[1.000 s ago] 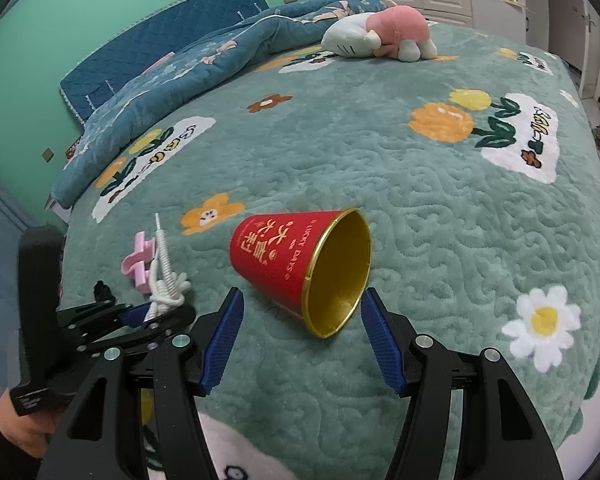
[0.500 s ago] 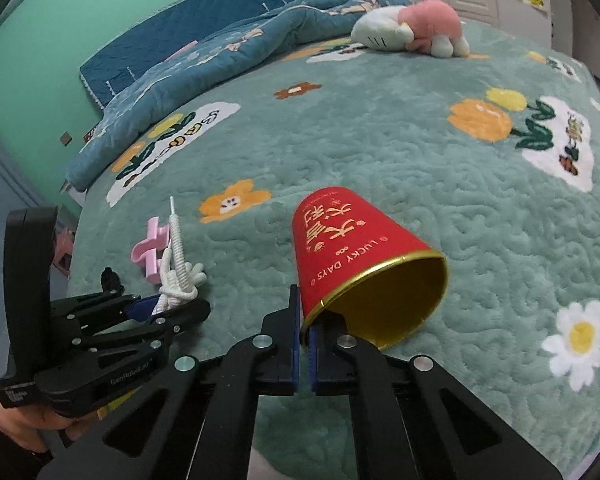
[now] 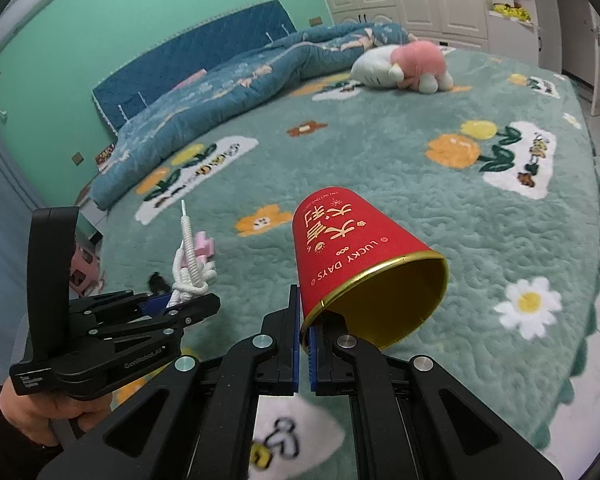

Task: Collect trash
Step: 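Grasp the red-gold paper cup rim with the right tool, then carry the cord and paper cup to the orange bin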

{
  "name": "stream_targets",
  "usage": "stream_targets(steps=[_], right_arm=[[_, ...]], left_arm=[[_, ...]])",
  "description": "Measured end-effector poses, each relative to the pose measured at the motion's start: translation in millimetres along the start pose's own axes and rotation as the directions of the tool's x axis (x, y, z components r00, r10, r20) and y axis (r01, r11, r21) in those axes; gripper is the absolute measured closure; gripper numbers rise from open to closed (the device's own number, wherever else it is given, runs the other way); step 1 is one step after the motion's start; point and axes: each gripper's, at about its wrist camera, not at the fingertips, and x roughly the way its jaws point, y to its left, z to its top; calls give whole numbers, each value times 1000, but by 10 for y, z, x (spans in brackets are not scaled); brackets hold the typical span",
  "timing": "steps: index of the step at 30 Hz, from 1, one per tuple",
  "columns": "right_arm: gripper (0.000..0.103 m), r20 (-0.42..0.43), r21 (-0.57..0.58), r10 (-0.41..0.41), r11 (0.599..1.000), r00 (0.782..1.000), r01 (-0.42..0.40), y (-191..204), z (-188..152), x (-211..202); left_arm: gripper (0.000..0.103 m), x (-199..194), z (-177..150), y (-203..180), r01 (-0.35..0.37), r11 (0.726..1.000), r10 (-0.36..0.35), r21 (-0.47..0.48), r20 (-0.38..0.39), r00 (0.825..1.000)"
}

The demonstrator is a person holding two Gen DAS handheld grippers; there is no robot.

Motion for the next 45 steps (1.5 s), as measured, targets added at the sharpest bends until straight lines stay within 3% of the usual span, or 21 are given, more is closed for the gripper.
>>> stream_targets(steps=[13,22,29,39,45], right_arm=[[99,122,5,-44,999,992,44,249,-641,-1448],[99,194,102,-141,987,971,123,29,-1262,-2322],[99,224,244,-261,948,939,205,-450,-1826,-2963],[99,195,455,-405,844,893,284,-1259,-2597,-3612],[100,149,545,-449,781,881,306,-1697,-2996,-3791]], left_arm=[[75,-1034,-573,-745,57,989,-71,135,104,992],[75,-1301,-943,-1497,143,946,-178,292,98,979],[75,-1288,-1153,-2287,220,868,-269,445,49,962],[75,-1044,-1478,-3402,326,706,-346,629,-95,934],[75,-769,-1704,-3967,381,616,-351,690,-192,916]])
